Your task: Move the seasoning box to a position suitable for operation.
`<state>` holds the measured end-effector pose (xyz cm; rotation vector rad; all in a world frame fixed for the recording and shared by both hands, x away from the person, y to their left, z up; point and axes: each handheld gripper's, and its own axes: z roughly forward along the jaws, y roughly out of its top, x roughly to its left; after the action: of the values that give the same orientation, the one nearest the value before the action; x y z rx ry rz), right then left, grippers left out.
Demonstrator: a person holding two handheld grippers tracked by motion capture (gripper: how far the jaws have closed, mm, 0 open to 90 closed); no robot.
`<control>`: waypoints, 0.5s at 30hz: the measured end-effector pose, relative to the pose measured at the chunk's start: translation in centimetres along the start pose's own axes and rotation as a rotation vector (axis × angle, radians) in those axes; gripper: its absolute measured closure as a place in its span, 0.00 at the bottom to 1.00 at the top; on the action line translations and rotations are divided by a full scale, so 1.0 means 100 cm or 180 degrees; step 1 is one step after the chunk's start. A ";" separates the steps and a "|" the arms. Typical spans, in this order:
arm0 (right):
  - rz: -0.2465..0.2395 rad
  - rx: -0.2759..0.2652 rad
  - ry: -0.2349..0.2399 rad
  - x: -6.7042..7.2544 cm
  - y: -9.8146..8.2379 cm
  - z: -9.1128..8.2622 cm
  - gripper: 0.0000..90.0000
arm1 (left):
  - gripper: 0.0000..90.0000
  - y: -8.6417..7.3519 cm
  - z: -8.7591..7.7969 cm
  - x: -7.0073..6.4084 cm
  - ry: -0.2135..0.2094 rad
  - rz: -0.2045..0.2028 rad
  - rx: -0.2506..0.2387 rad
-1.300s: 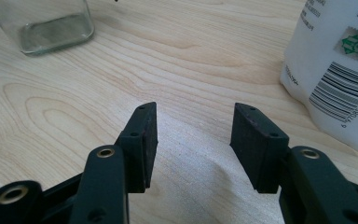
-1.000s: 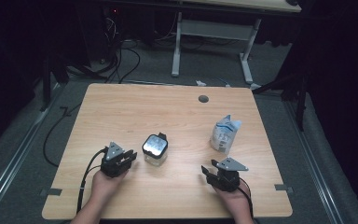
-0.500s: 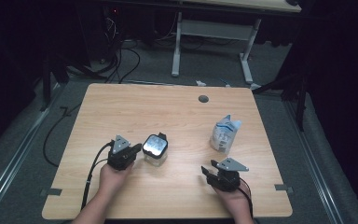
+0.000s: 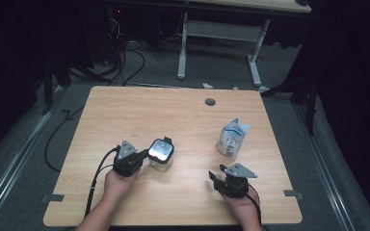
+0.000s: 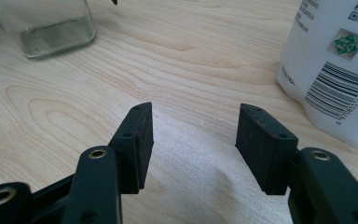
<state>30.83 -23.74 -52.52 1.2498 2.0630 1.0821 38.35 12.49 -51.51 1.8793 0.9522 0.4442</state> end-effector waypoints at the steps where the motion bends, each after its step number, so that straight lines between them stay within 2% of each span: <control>1: -0.0018 -0.0013 -0.0011 0.000 0.000 0.000 0.51 | 1.00 0.000 -0.002 -0.003 -0.0013 0.0015 -0.0021; 5: 0.0046 0.0002 0.0000 -0.003 0.000 0.000 0.51 | 1.00 -0.001 -0.004 -0.009 -0.0030 0.0042 -0.0028; 8: 0.0040 0.0011 -0.0007 -0.003 -0.001 0.000 0.51 | 1.00 -0.002 -0.005 -0.012 -0.0023 0.0064 -0.0034; 15: 0.0036 -0.0015 -0.0023 -0.004 0.000 -0.001 0.51 | 1.00 -0.008 -0.011 -0.025 -0.0101 0.0076 0.0004</control>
<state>30.94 -24.14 -52.51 1.2629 2.0493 1.0854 35.69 11.43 -51.46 1.8954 0.9101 0.4269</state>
